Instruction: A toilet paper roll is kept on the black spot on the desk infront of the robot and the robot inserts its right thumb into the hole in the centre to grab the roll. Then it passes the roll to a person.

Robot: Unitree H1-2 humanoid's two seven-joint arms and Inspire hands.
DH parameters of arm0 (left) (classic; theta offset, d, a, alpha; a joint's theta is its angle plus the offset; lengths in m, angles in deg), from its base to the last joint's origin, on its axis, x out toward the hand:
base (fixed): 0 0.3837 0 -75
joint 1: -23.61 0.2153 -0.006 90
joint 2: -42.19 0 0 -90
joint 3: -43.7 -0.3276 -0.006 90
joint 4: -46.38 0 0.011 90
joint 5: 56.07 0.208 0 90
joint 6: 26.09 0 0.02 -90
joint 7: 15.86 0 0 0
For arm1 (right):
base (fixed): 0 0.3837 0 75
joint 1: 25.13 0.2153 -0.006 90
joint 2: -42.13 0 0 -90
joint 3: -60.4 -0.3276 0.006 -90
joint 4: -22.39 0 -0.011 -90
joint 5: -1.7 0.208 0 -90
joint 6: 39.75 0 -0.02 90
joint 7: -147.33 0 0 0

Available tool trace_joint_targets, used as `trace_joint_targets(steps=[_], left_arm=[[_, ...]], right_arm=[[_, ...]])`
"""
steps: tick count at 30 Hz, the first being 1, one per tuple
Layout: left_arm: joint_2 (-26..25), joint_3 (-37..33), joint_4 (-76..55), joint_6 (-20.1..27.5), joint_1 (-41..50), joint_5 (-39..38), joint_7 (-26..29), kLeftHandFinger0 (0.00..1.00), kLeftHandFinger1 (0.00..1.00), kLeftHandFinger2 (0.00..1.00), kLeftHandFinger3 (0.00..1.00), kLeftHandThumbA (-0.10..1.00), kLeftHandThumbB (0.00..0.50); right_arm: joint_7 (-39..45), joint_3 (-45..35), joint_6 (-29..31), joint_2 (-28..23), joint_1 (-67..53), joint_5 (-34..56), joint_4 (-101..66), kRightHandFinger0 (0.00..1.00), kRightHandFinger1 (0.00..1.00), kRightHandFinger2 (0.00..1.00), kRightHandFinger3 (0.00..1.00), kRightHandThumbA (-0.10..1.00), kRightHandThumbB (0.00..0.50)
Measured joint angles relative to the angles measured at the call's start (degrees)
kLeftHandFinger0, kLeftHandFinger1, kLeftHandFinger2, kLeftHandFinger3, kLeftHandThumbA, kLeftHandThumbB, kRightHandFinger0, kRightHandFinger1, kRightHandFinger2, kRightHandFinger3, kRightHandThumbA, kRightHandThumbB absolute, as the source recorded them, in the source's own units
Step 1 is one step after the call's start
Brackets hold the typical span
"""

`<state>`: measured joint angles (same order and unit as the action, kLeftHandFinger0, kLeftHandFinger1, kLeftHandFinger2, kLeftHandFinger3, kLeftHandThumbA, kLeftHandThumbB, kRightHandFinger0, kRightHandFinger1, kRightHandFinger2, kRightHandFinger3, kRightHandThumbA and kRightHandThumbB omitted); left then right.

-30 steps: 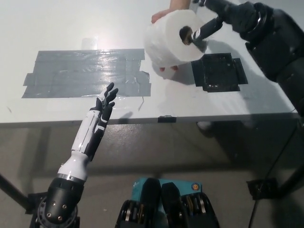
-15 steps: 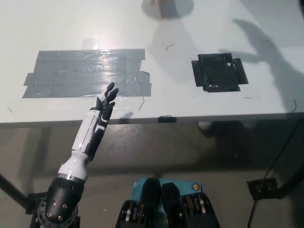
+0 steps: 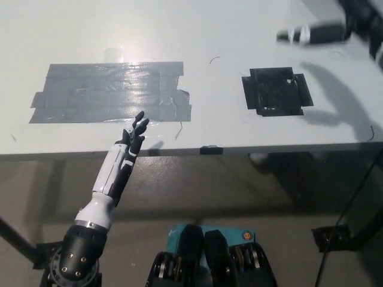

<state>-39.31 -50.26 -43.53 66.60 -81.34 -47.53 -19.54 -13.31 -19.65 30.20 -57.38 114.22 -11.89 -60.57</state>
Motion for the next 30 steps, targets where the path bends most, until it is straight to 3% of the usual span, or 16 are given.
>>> trace_joint_targets(steps=[1,5,7,12,14,18,24,30], left_arm=[[0.01,0.02,0.17,0.01,0.00,-0.01,0.00,1.00,1.00,1.00,1.00,1.00,0.083],[0.13,0.08,0.29,0.10,0.03,-0.13,0.00,1.00,1.00,1.00,1.00,1.00,0.078],[0.18,0.15,0.27,0.27,0.15,-0.22,0.00,1.00,1.00,1.00,1.00,1.00,0.074],[0.27,0.76,-0.29,1.75,2.61,-0.99,0.02,1.00,1.00,1.00,1.00,1.00,0.072],[0.33,0.78,-0.29,2.24,4.17,-1.19,0.01,1.00,1.00,1.00,1.00,1.00,0.097],[0.67,0.79,-0.31,3.24,6.68,-1.58,0.01,1.00,1.00,1.00,1.00,1.00,0.120],[1.14,0.76,-0.59,4.35,8.97,-1.84,0.02,1.00,1.00,1.00,1.00,1.00,0.108],[1.55,0.66,-2.06,4.92,11.42,-1.73,0.04,1.00,1.00,1.00,1.00,1.00,0.088]], right_arm=[[-0.01,-0.19,-0.18,0.44,-3.54,0.31,-2.95,1.00,1.00,1.00,1.00,1.00,0.397],[-0.04,-0.69,-0.15,2.43,-13.89,1.50,-10.89,1.00,1.00,1.00,1.00,1.00,0.345],[-0.05,-1.14,0.18,3.90,-19.11,2.46,-14.78,1.00,1.00,1.00,1.00,1.00,0.370],[-0.11,-3.22,4.04,9.47,-33.37,7.33,-23.01,1.00,1.00,1.00,1.00,1.00,0.370],[-0.12,-3.51,5.87,11.09,-36.84,8.53,-22.18,1.00,1.00,1.00,1.00,1.00,0.346],[-0.23,-4.21,9.17,12.42,-39.83,10.02,-19.19,1.00,1.00,1.00,1.00,1.00,0.353],[-1.03,-4.30,13.62,12.57,-41.14,9.87,-12.92,1.00,1.00,1.00,1.00,1.00,0.368],[-1.55,-4.00,15.03,12.53,-43.34,9.40,-12.23,1.00,1.00,1.00,1.00,1.00,0.320]])
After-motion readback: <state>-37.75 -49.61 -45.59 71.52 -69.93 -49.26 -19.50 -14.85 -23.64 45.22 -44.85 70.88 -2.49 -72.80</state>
